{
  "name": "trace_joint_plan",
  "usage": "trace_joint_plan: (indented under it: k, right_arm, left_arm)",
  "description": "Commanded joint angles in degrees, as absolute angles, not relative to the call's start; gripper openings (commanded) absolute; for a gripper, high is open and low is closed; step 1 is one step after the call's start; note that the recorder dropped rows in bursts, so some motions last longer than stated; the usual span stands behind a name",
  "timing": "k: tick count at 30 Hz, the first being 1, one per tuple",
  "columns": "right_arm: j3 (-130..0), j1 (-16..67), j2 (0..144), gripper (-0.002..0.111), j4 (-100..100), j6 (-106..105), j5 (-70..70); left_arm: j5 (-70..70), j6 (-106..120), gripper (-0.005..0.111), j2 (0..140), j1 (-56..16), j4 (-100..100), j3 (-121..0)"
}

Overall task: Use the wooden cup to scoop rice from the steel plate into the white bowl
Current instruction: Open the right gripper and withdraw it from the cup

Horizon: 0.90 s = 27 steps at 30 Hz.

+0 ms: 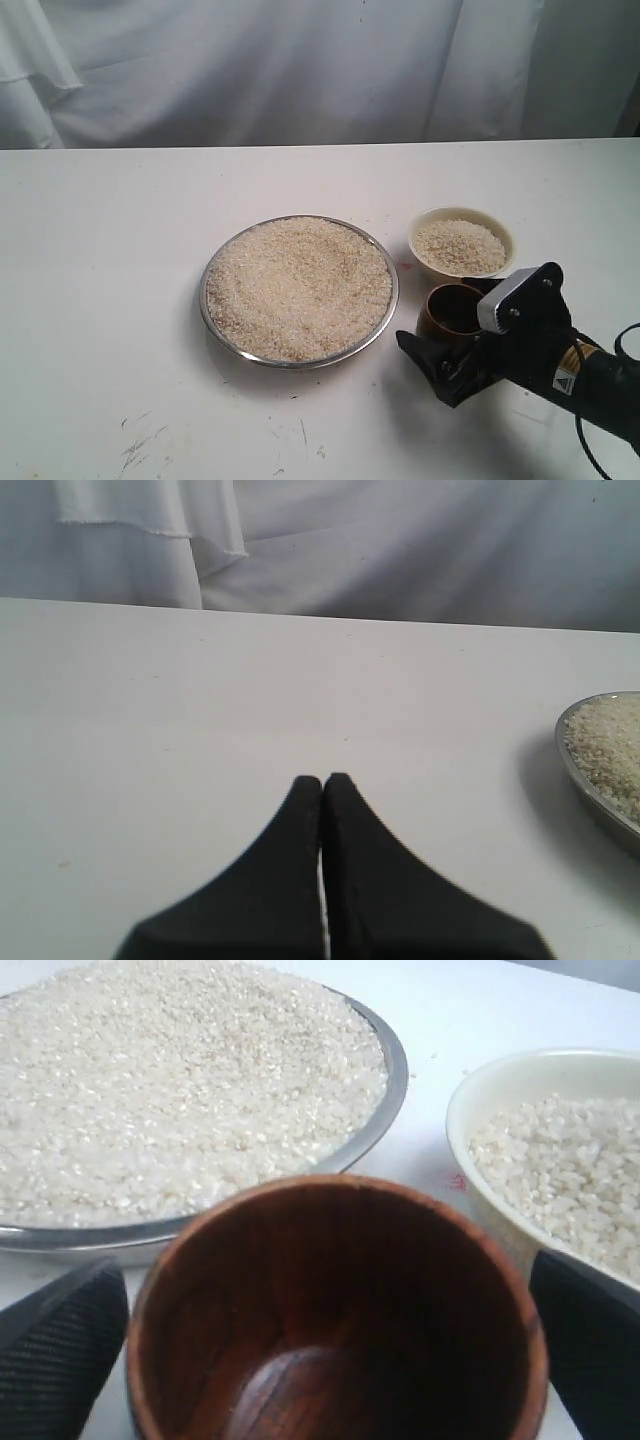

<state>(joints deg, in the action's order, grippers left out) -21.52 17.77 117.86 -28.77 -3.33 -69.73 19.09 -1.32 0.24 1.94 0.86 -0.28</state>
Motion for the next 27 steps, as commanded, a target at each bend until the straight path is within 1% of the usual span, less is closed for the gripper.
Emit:
trace_joint_plan:
  k: [1, 12, 20, 23, 24, 27]
  right_arm:
    - [-21.7, 17.5, 114.8, 0.1, -30.2, -1.3, -70.0]
    - [-21.7, 17.5, 107.8, 0.1, -33.0, 3.0, -65.8]
    - [-21.7, 17.5, 98.2, 0.099, -33.0, 5.9, -62.4]
    - [-21.7, 17.5, 93.3, 0.092, -32.1, 8.6, -60.9]
    - [-21.7, 17.5, 91.5, 0.088, -31.7, 9.7, -60.2]
    - [-21.7, 17.5, 85.7, 0.071, -28.4, 11.7, -55.4]
  left_arm:
    - [18.3, -1.3, 0.0, 0.0, 1.8, 0.8, 0.0]
    - [18.3, -1.3, 0.0, 0.0, 1.8, 0.8, 0.0]
    - [18.3, -1.3, 0.0, 0.0, 1.8, 0.8, 0.0]
    - [18.3, -1.3, 0.0, 0.0, 1.8, 0.8, 0.0]
    - [18.3, -1.3, 0.0, 0.0, 1.8, 0.8, 0.0]
    - [18.3, -1.3, 0.0, 0.0, 1.8, 0.8, 0.0]
